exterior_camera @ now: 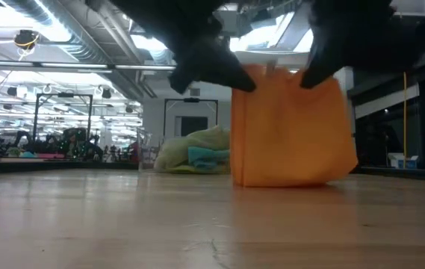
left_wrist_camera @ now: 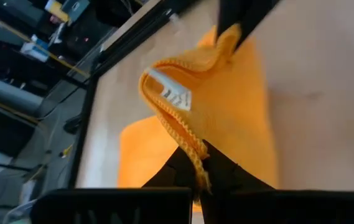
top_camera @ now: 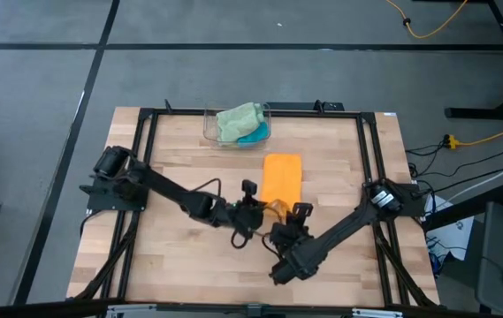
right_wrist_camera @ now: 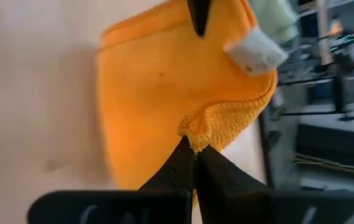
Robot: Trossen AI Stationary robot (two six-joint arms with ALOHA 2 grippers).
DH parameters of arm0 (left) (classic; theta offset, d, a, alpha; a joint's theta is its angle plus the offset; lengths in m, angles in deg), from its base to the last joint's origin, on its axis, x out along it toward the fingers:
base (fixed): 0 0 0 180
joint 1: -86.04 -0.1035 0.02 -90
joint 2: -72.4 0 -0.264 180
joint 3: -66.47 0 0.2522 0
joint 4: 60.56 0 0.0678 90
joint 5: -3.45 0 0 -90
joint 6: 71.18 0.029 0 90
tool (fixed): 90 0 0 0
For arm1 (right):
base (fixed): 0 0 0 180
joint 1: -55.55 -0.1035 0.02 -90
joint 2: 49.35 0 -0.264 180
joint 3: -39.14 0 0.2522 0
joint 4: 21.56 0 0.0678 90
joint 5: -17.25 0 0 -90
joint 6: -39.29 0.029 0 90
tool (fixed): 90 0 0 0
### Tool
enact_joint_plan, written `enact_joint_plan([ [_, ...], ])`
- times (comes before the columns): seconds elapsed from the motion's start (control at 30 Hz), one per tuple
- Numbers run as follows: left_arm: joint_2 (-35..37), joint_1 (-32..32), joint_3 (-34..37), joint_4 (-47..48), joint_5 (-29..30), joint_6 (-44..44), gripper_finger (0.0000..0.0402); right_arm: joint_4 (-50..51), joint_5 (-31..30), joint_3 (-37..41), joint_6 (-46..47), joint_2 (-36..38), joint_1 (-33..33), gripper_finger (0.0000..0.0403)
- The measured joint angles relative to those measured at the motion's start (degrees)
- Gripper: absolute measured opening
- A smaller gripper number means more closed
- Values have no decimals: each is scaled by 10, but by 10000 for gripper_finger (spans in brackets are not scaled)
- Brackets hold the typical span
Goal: Fold microfiber towels
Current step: Fold the orange towel
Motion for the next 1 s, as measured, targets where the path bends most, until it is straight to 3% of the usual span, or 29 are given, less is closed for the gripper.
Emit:
enact_joint_plan([
  [0.63, 0, -200, 0, -4, -162, 24, 0, -15, -98, 182, -59, 16, 167, 9],
  [0.8, 0, -233, 0, -4, -173, 23, 16, -44, -105, 212, -60, 17, 206, 44],
  [1.0, 0, -252, 0, -2, -201, 20, 84, -46, -73, 213, -59, 17, 235, 111],
])
